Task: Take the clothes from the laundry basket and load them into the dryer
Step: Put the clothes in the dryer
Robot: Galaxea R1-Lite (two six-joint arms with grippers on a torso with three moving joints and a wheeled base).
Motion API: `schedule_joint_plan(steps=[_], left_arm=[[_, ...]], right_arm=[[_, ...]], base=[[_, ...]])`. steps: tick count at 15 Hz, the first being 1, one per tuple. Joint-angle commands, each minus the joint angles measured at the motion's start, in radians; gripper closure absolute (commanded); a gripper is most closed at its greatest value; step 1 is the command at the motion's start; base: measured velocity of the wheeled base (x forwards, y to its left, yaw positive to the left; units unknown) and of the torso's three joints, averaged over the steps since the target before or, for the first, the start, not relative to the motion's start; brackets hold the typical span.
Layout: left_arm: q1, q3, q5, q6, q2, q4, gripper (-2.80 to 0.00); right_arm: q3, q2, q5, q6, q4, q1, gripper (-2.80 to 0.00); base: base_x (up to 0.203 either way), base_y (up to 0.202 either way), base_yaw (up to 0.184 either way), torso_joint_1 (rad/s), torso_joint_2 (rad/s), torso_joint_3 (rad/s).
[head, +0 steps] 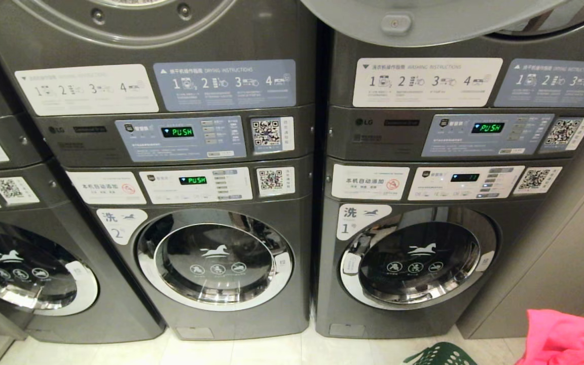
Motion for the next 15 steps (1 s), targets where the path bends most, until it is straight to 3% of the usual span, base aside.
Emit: schedule_joint_plan(steps=[1, 15], left_arm=[[0.0, 0.0, 0.0, 0.0, 0.0, 0.0, 0.0], [0.0, 0.0, 0.0, -0.003, 0.0, 0.0, 0.0]], right_arm=[[0.0, 0.0, 0.0, -0.001, 0.0, 0.0, 0.0], [0.002, 0.0, 0.002, -0.004, 0.0, 0.0, 0.0]], base=[[0.0, 0.0, 0.0, 0.238, -0.52, -0.305], [0.0, 0.0, 0.0, 0.161, -0.35, -0.193]])
